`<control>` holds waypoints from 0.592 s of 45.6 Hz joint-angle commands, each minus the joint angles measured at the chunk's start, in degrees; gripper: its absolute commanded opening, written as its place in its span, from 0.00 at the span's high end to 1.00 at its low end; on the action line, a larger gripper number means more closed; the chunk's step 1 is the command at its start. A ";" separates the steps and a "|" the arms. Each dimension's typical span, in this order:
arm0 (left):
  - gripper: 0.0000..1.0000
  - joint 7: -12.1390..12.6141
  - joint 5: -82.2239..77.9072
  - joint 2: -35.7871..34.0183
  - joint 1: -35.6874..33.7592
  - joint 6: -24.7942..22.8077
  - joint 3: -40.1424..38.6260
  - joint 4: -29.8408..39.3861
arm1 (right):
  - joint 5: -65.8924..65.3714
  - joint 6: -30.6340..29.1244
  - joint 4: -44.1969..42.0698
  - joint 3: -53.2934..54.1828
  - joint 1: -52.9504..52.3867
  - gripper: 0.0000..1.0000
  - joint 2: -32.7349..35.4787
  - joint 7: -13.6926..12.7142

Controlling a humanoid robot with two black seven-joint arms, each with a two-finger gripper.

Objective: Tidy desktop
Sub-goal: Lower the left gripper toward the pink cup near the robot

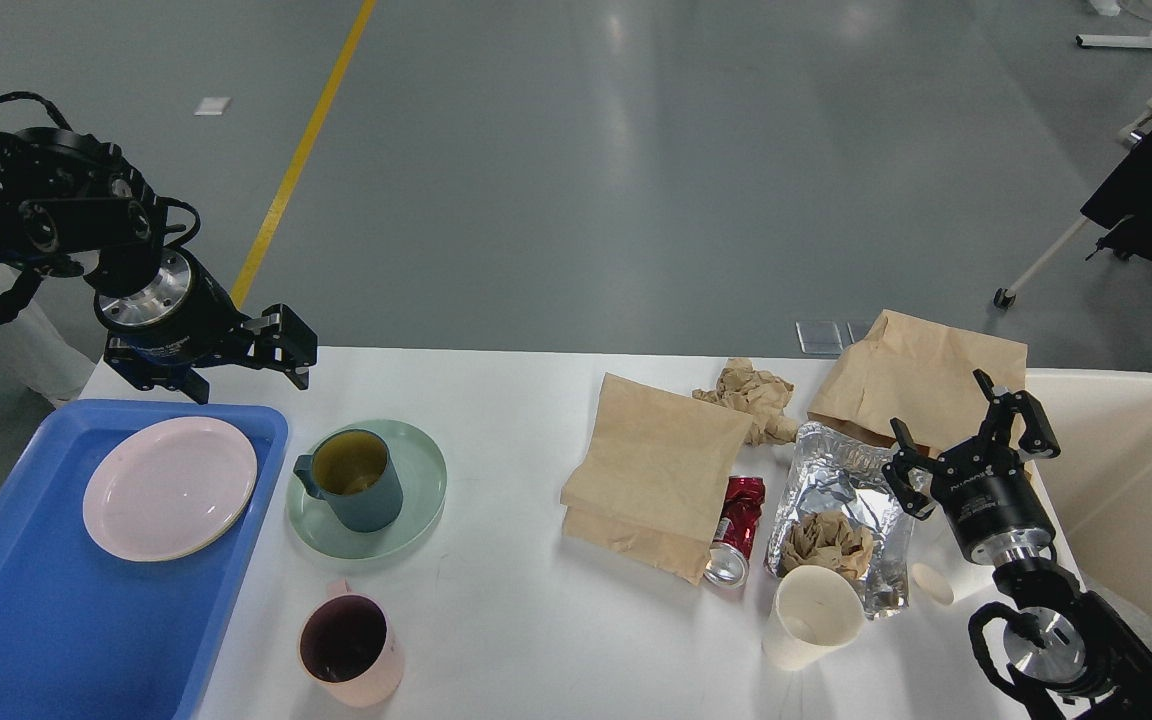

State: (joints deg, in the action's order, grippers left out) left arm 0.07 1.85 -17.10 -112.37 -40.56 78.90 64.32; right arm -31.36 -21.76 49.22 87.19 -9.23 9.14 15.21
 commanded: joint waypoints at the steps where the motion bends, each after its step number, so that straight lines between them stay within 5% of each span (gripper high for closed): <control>1: 0.04 0.02 0.70 1.63 -9.34 0.40 2.22 11.16 | -0.01 -0.03 0.00 0.00 0.00 0.00 0.00 0.00; 13: 0.07 -0.33 1.31 6.11 -25.26 6.02 3.72 31.21 | -0.02 0.05 0.00 0.00 0.00 0.00 0.00 0.00; 27: 0.07 -1.91 2.02 8.13 -27.82 8.48 3.72 36.49 | -0.02 0.05 0.00 0.00 0.00 0.00 0.00 0.00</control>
State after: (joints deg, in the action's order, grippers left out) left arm -0.62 3.25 -10.42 -141.51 -33.05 82.60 100.54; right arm -31.37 -21.72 49.22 87.19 -9.23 9.14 15.21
